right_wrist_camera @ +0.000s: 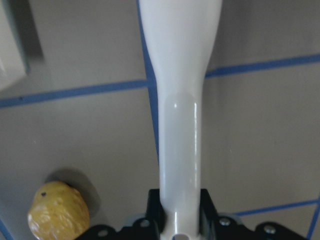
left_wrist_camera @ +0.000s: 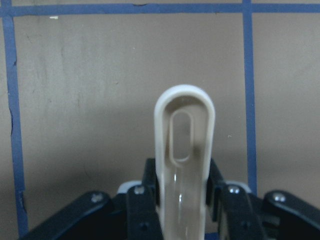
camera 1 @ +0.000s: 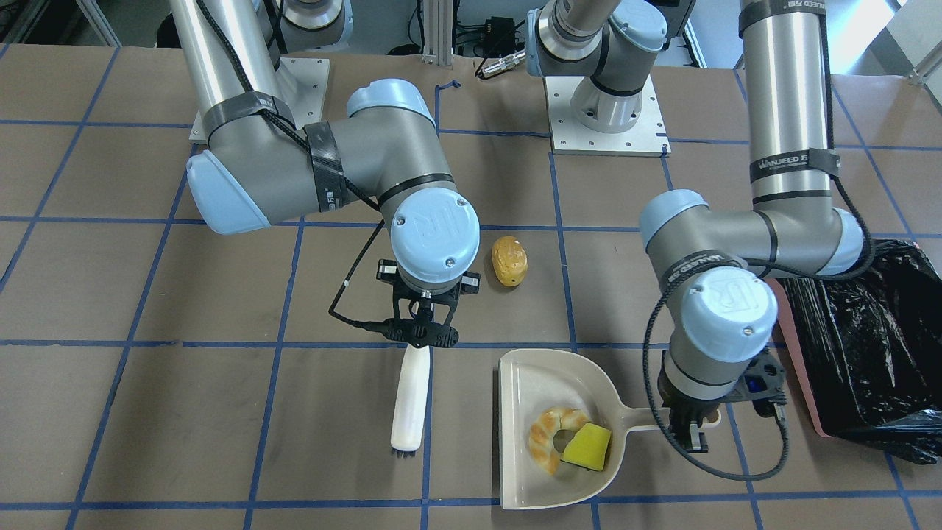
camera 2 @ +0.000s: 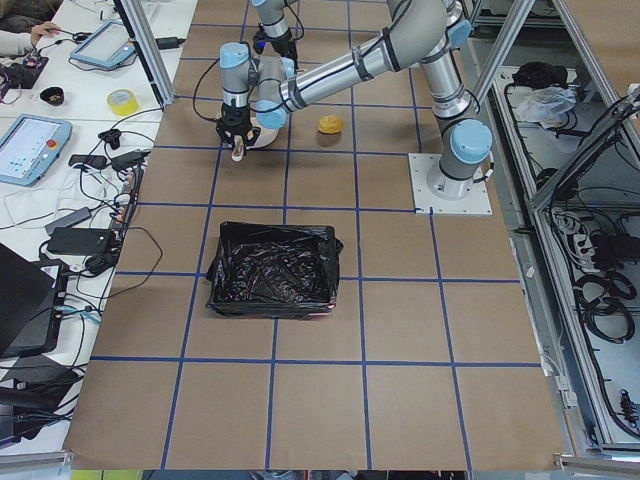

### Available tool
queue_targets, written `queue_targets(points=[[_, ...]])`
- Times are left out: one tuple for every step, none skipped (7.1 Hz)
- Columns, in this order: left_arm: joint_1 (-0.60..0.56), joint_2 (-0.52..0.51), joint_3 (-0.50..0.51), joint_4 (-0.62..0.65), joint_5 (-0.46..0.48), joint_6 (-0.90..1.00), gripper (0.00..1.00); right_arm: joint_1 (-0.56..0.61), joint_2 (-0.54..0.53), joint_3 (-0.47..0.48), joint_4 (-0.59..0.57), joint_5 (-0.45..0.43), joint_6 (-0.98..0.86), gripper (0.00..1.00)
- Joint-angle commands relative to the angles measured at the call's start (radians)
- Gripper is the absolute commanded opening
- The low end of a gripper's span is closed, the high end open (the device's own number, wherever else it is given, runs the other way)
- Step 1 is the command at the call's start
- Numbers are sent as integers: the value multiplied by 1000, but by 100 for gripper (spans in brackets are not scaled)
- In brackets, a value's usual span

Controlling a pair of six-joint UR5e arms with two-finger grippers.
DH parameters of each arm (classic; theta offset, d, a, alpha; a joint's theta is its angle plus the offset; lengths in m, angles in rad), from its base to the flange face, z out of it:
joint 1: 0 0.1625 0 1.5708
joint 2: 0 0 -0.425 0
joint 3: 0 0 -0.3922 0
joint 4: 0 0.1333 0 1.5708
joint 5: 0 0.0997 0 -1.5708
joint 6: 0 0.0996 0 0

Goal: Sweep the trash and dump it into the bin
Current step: 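Sweep the sponge and croissant into the dustpan with the right gripper's brush, then move the brush to the yellow roll while left gripper brings dustpan beside it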

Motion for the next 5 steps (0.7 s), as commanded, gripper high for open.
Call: queue_targets(points=[[156,43,-23,-12,-70,127,0,33,-118,117,89,13,70,14],[222,72,-55,-10,-70,257,0,65,-193,221,80,37,112,12],[255,120,-107,-13,-67,292,0,78,-255,300,80,86,123,11],[257,176,-208,7,-66,292,0,102,-295,366,72,178,139,8],[252,242,-312,61,-61,283,0,145,-312,413,44,180,210,6]])
